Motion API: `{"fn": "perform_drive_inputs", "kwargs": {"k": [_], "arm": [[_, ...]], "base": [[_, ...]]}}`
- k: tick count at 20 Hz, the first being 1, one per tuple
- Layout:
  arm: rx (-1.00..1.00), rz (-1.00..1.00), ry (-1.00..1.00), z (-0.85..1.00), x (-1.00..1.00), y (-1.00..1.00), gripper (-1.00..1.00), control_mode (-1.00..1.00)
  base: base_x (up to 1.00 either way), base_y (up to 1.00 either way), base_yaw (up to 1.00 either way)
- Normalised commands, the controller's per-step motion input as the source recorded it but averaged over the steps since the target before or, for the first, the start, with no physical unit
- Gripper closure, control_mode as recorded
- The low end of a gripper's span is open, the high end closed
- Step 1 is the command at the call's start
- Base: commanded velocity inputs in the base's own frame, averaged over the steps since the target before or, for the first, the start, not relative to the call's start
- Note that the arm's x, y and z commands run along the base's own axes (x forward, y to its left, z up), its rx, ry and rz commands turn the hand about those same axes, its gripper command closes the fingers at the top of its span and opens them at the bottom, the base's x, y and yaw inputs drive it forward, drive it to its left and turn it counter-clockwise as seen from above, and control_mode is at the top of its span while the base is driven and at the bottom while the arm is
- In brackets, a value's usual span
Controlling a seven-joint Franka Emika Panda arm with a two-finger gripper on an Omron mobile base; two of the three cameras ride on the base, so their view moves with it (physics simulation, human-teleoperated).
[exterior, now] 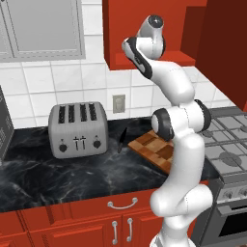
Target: Pick the bread, place it on the cutting board, pick the jam, place it on the counter, and close the cabinet.
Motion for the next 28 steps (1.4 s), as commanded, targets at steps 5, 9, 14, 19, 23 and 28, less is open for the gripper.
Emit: {"fn": "perform_drive_inputs", "kwargs": {"k": [5, 9, 14, 19, 23, 28], "arm": [[0.0, 0.0, 0.01, 0.0, 0.02, 0.01, 1.0, -1.0], [0.0, 0.0, 0.0, 0.0, 0.0, 0.0, 1.0, -1.0], [0.0, 0.0, 0.0, 0.0, 0.0, 0.0, 1.0, -1.0], [0.0, 0.0, -0.02, 0.0, -0.04, 0.0, 1.0, -1.0], [0.0, 0.0, -0.05, 0.0, -0.13, 0.0, 1.0, -1.0], [0.0, 0.0, -0.04, 0.0, -0.13, 0.0, 1.0, -1.0]], "base": [[0.0, 0.0, 0.0], [0.0, 0.0, 0.0], [0.0, 0.0, 0.0], [0.0, 0.0, 0.0], [0.0, 0.0, 0.0], [0.0, 0.0, 0.0]]}}
